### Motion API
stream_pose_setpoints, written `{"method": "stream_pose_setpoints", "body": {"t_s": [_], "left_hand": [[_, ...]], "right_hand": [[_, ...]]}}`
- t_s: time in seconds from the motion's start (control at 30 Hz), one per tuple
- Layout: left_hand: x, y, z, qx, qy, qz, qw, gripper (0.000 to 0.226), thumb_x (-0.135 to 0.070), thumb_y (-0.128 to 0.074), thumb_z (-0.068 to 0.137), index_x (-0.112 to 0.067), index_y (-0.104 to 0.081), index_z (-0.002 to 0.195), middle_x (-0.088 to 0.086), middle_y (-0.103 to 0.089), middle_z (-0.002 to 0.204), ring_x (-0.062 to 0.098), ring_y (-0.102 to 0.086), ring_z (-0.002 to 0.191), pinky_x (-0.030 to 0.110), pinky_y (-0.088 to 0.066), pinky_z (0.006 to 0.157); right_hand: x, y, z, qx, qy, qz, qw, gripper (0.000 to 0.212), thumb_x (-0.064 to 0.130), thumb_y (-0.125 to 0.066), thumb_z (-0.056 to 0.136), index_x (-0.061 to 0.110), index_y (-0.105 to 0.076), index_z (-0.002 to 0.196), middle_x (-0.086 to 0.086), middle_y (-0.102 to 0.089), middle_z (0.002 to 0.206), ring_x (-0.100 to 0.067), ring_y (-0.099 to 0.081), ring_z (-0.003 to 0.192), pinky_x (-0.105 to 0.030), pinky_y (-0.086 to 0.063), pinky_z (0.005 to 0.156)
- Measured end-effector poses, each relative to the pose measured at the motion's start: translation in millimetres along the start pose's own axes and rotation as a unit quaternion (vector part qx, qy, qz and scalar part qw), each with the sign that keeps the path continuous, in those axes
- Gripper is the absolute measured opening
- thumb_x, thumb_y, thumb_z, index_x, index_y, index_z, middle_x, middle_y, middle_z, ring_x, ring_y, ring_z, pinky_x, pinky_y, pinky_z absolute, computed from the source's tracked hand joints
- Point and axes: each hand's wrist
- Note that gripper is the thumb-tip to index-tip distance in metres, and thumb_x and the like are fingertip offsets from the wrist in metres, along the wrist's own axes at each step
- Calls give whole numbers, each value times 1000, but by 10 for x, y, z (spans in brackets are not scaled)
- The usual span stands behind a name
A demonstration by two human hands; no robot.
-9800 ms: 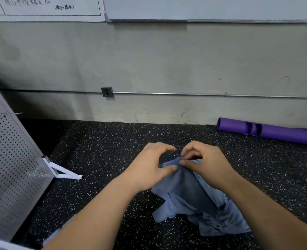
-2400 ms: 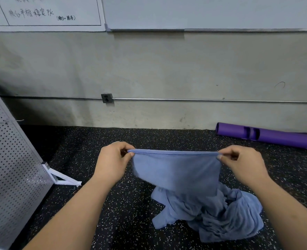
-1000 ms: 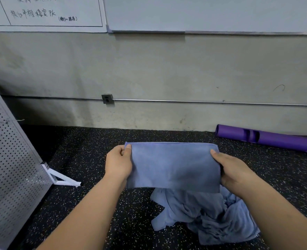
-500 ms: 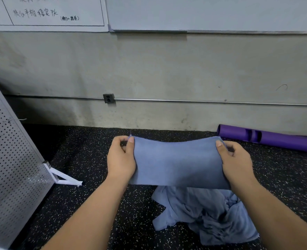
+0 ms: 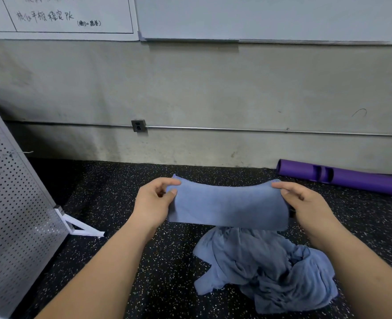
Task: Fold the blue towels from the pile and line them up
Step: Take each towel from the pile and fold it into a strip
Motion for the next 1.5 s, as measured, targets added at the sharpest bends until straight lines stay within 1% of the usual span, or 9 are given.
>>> {"method": "stream_pose_setpoints", "body": {"t_s": [0.2, 0.3, 0.47, 0.6, 0.77, 0.97, 1.07, 1.3, 1.5], "left_hand": [[-10, 28, 7, 61, 43, -31, 997, 37, -2, -84, 87, -34, -83, 105, -1, -79, 100, 11, -65, 89, 30, -60, 89], [50, 65, 46, 82, 25, 3, 996, 47, 3, -83, 86, -38, -82, 107, 18, -75, 104, 16, -60, 84, 43, -60, 95], [157, 84, 95, 61, -28, 118, 991, 34, -12, -85, 88, -42, -80, 105, -2, -71, 85, 24, -68, 80, 39, -61, 85], [156, 89, 80, 51, -28, 154, 986, 27, -23, -86, 89, -42, -78, 107, -3, -71, 82, 11, -65, 74, 30, -55, 76], [143, 69, 54, 54, 15, 83, 995, 23, -14, -82, 92, -31, -80, 108, -5, -63, 69, 2, -53, 56, 21, -45, 62], [126, 47, 67, 100, 69, -33, 992, 33, -7, -89, 83, -25, -82, 111, 1, -75, 88, 12, -70, 86, 29, -58, 88], [127, 44, 58, 120, 62, -34, 990, 41, -1, -91, 77, -24, -83, 110, 4, -77, 96, 14, -70, 88, 26, -60, 87], [117, 45, 55, 128, 56, -12, 990, 45, 7, -90, 75, -23, -84, 108, 18, -77, 104, 20, -72, 90, 29, -63, 87], [193, 39, 72, 110, 5, 113, 987, 29, -4, -87, 84, -27, -80, 100, 4, -79, 98, 19, -74, 90, 29, -61, 83]], "right_hand": [[84, 26, -58, 84, 5, 16, 996, 45, 0, -77, 91, 28, -76, 126, 2, -79, 119, -16, -74, 113, -34, -55, 95], [92, 48, -92, 68, 20, -23, 997, 43, 0, -77, 92, 30, -78, 122, 3, -81, 109, -17, -76, 105, -31, -61, 89], [49, 90, -68, 30, 40, -56, 997, 30, 12, -83, 89, 34, -82, 109, 3, -82, 97, -20, -74, 95, -43, -60, 94], [24, 103, -60, 21, 43, -59, 997, 25, 14, -84, 90, 32, -83, 107, 4, -82, 96, -21, -76, 99, -40, -61, 92], [-2, 126, -49, 20, 26, -21, 999, 22, 15, -83, 90, 32, -84, 104, -2, -82, 94, -18, -75, 91, -33, -59, 80], [-54, 180, 1, 50, -5, -12, 999, 43, 7, -88, 81, 35, -82, 114, -1, -82, 107, -20, -72, 108, -40, -56, 104], [-94, 210, 32, 51, 6, -46, 998, 48, 5, -90, 79, 40, -82, 111, 4, -81, 107, -22, -70, 114, -34, -57, 99], [-165, 248, 79, 23, 45, -125, 991, 46, 12, -95, 76, 47, -82, 102, -3, -77, 96, -23, -69, 94, -26, -56, 81], [-216, 292, 90, 18, 63, -211, 975, 31, 22, -92, 80, 46, -81, 96, -5, -75, 85, -25, -66, 74, -45, -62, 79]]}}
Point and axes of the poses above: each hand's wrist, its own z-axis towards the middle knuckle, its own y-axis out of the back of the hand, x = y × z
